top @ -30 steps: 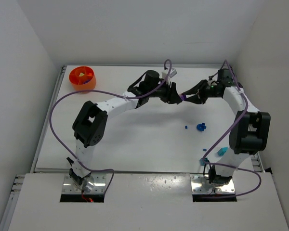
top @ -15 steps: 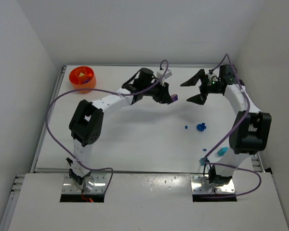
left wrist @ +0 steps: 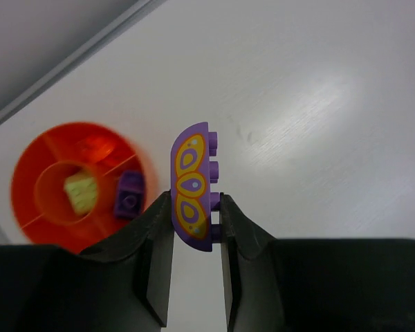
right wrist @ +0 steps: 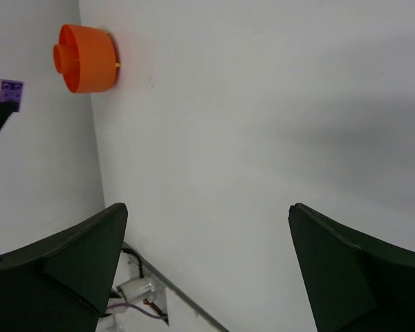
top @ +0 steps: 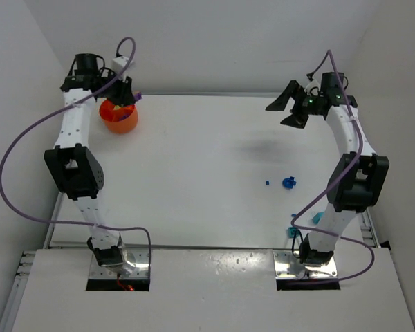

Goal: Sort the legos into containers by color

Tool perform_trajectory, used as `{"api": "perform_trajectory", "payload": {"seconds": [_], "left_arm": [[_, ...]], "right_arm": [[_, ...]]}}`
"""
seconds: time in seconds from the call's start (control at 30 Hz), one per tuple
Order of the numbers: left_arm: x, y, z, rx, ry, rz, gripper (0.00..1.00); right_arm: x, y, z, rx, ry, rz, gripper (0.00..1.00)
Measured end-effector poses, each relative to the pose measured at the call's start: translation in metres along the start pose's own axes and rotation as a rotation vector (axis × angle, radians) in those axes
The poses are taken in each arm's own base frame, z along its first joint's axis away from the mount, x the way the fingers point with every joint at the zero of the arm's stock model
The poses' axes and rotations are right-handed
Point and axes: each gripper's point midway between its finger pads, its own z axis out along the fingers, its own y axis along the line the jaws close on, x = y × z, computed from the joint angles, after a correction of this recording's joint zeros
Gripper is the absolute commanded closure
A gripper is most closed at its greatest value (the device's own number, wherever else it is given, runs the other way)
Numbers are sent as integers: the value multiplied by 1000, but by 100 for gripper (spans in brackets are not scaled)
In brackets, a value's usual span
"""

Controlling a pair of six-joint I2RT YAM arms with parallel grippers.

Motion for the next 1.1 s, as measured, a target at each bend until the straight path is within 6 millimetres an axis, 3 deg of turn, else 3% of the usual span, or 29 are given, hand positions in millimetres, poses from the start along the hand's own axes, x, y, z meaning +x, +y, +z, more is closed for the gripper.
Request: {"api": "perform_trajectory", "payload": {"seconds": [0.07,0.17,0.27,0.47,1.1], "left_arm": [[7,29,-16,-69,22,20,99],[26,61,-20,-126,72,30,99],[52,74,-6,-121,132,22,99],[99,80,19,-82,242,-6,99],[107,113,22,-213,283,49,99]], "right_arm": [[-4,-7,8,14,6,-13,0],[-3,-19,19,41,22,-24,0],[-1,-26,21,55,35,-28,0],[0,-30,21,73,36,-48,0],[3,-33,23,86,43,-67,0]]}}
